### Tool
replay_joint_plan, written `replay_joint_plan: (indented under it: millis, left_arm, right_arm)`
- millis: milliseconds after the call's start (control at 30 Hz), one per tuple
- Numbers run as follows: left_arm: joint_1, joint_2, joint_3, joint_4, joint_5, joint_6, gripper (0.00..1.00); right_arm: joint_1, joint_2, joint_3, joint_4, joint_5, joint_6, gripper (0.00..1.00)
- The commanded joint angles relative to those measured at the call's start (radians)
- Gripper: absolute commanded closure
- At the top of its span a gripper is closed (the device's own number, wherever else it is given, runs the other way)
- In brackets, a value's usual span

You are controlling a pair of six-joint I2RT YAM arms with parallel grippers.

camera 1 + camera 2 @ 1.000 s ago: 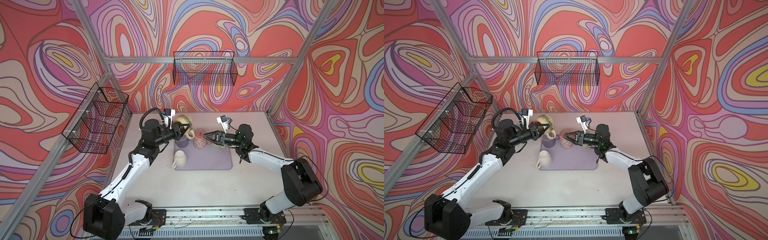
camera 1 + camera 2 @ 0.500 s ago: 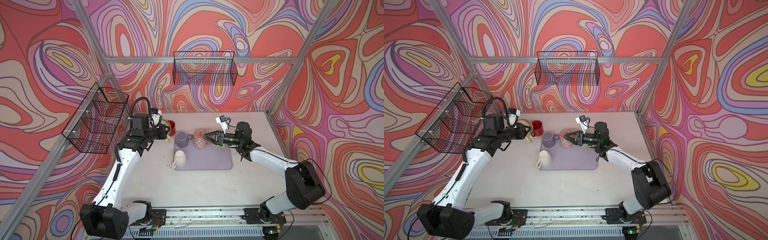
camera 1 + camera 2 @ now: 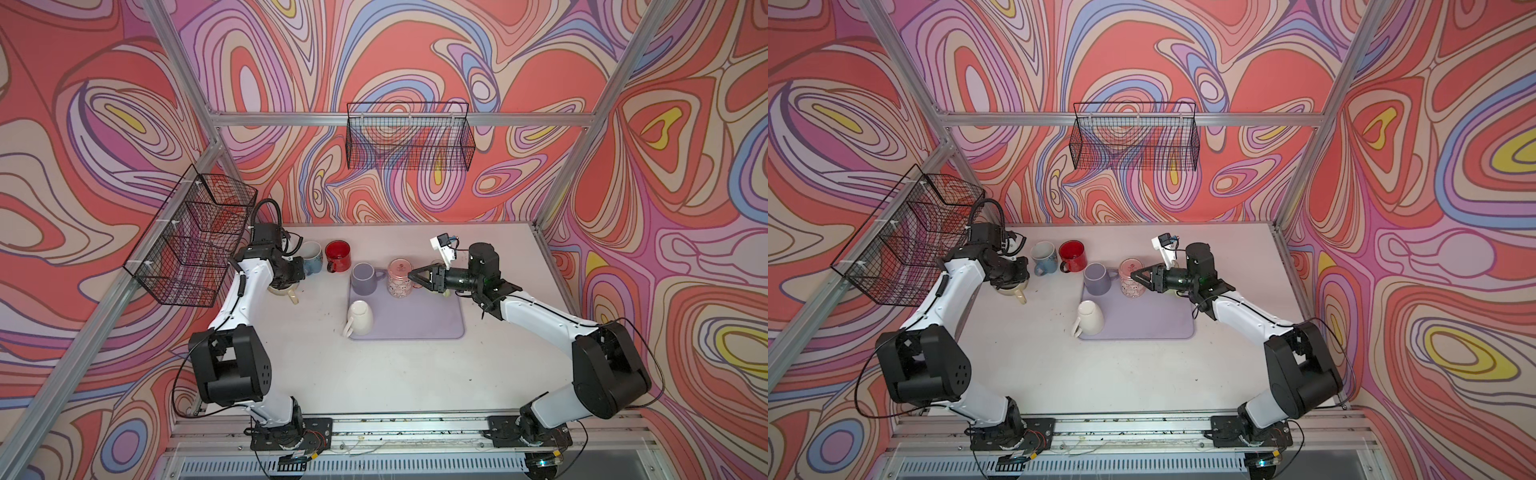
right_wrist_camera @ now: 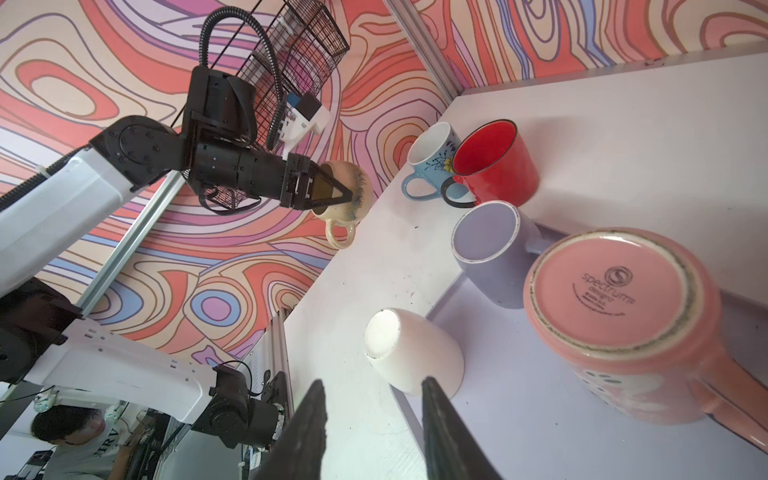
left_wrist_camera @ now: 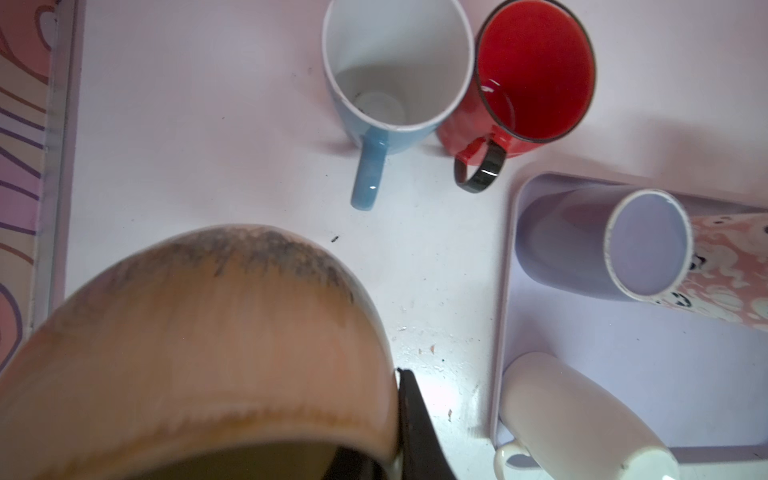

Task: Turn the mug right side up
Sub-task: 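Open the right gripper and pull it back while the left gripper carries the mug, then rotate the cream mug upright with the left gripper and lower it beside the blue mug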

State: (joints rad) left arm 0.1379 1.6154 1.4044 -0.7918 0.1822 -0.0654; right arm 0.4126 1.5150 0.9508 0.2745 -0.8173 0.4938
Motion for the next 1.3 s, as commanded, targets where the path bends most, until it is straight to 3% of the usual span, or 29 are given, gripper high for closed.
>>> replay_joint_plan:
  millis: [0, 633, 1267]
  left_arm:
    - [0.006, 0.039, 0.085, 0.018, -0.037, 0.046, 1.0]
    - [0.046, 0.402, 0.404, -0.009, -0.03, 0.124, 1.0]
    - [0.056, 0.568, 0.546, -0.052, 0.05, 0.148, 1.0]
  right_arm:
    - [0.0, -0.038, -0.022, -0.026, 0.036, -0.038, 0.61]
    - [0.0, -0.095, -0.043, -0.129, 0.152, -0.083, 0.59]
    - [0.0, -0.101, -0.024, -0.179, 0.18, -0.087, 0.59]
